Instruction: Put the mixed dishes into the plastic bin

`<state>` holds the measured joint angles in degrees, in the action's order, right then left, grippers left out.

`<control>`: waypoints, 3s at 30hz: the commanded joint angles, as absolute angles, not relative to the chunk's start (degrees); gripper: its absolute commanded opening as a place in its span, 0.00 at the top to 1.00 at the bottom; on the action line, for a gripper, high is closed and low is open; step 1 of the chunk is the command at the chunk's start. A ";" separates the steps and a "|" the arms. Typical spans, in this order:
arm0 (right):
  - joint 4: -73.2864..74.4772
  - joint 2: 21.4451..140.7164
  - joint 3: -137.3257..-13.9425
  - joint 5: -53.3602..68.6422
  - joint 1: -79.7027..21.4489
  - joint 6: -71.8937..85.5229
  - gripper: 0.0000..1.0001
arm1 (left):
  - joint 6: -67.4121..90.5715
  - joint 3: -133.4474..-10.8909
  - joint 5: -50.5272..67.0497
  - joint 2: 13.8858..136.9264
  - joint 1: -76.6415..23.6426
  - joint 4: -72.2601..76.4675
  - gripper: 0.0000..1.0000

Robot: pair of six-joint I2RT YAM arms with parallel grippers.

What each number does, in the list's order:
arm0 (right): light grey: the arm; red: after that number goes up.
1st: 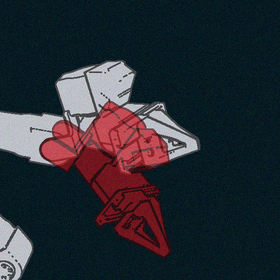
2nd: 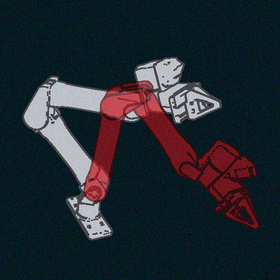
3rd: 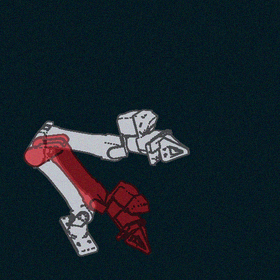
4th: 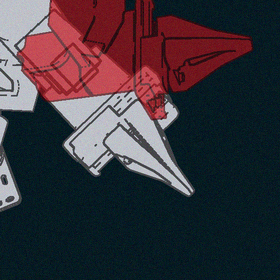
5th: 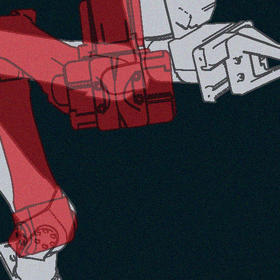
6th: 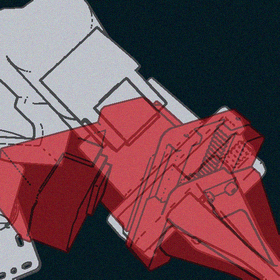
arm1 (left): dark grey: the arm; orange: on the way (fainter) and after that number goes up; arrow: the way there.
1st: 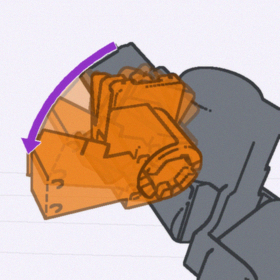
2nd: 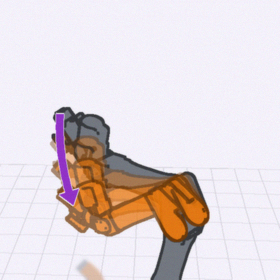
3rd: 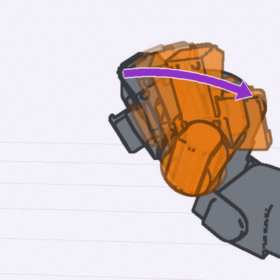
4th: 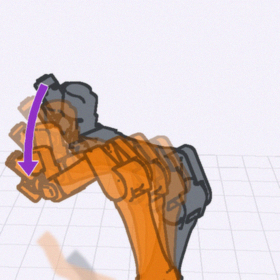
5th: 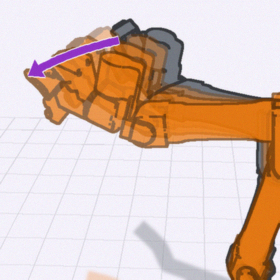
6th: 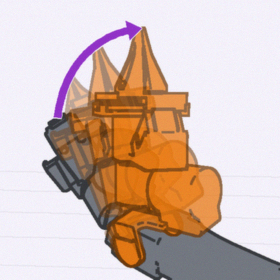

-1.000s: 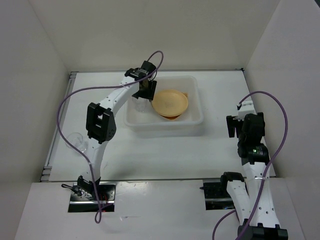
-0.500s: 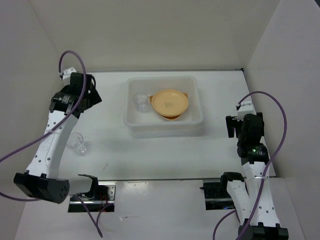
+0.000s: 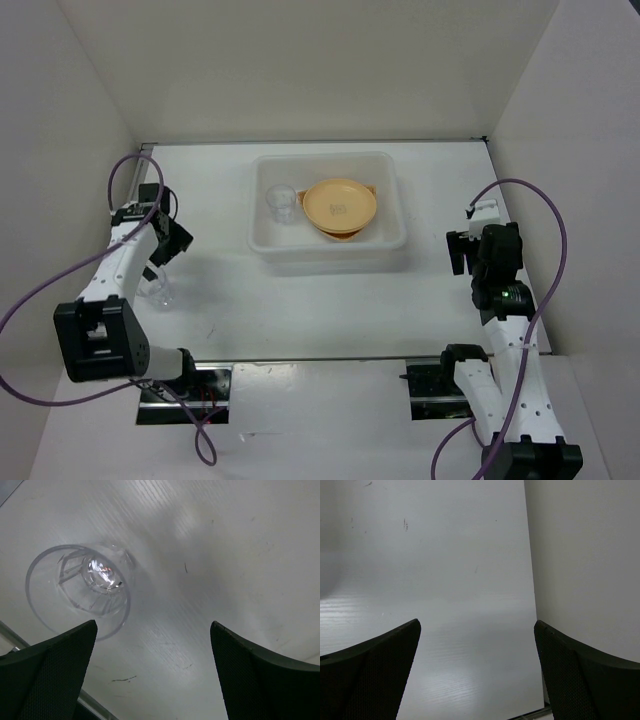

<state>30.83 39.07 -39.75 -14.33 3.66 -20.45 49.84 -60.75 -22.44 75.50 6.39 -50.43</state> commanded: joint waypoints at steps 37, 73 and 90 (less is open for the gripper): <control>28.48 38.32 -38.94 -13.71 4.22 -21.01 0.02 | 17.77 -98.66 30.70 94.19 -9.39 -36.89 0.98; 27.23 36.65 -40.59 -26.46 8.26 -23.55 0.02 | 20.12 -113.01 -6.33 115.42 -29.27 -50.62 0.21; 46.14 40.08 -57.92 -8.61 7.21 -26.28 0.02 | 28.66 -77.11 4.58 79.03 -20.49 -29.44 0.00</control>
